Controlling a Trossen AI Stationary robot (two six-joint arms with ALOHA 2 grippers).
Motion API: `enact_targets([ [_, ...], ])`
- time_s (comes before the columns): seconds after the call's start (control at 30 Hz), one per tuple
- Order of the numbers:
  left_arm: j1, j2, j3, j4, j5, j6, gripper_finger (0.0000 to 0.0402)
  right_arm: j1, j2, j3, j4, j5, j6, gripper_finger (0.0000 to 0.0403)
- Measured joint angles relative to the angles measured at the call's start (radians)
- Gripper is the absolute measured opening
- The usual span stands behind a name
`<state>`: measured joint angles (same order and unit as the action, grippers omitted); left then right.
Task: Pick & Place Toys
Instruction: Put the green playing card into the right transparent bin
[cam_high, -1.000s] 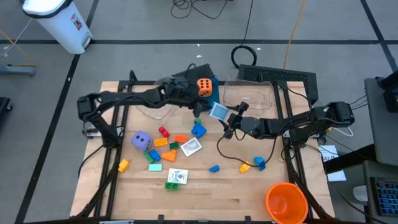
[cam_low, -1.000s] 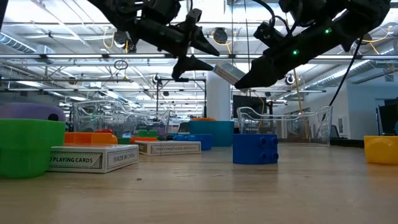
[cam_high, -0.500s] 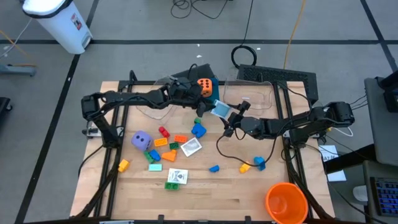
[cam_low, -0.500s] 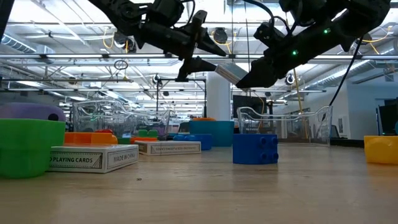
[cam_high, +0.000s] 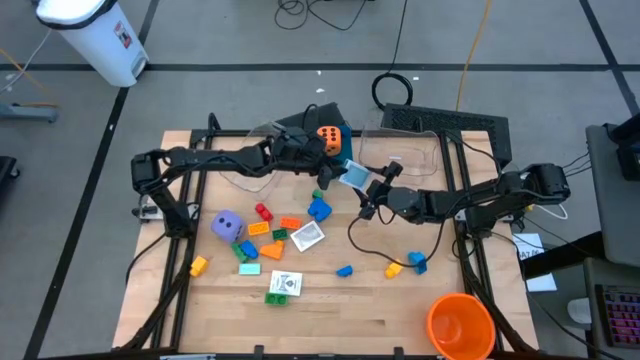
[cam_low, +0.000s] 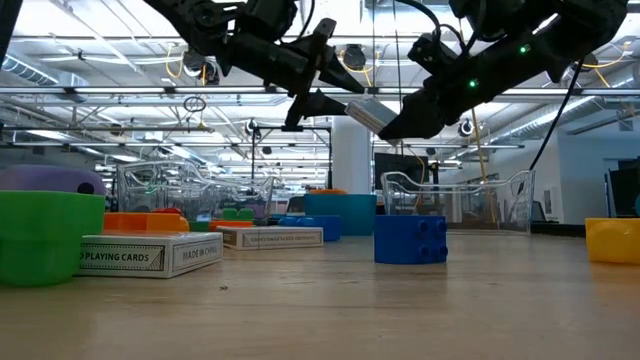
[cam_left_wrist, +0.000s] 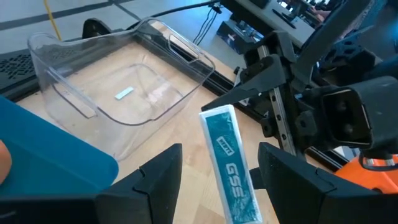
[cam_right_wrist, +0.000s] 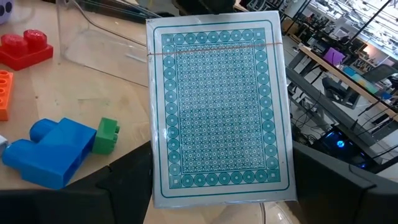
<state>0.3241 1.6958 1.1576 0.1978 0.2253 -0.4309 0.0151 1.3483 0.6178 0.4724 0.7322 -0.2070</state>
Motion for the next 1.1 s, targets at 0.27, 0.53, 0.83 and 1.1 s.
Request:
enact_targets([
  [0.27,0.0,0.0,0.0,-0.013,0.001,0.003,0.0214,0.001,0.0,0.0,0.034,-0.003,-0.023,0.0311],
  [0.53,0.0,0.0,0.0,-0.013,0.001,0.006,0.0213,0.002,0.0,0.0,0.05,-0.003,-0.045,0.0311],
  [0.83,-0.001,-0.001,0.0,-0.021,0.006,0.007,0.0136,0.001,0.0,0.0,0.051,-0.026,-0.045,0.0311],
  [1.1,0.0,-0.001,0.0,-0.018,0.002,0.018,0.0064,0.001,0.001,0.0,0.069,-0.016,-0.056,0.0318],
])
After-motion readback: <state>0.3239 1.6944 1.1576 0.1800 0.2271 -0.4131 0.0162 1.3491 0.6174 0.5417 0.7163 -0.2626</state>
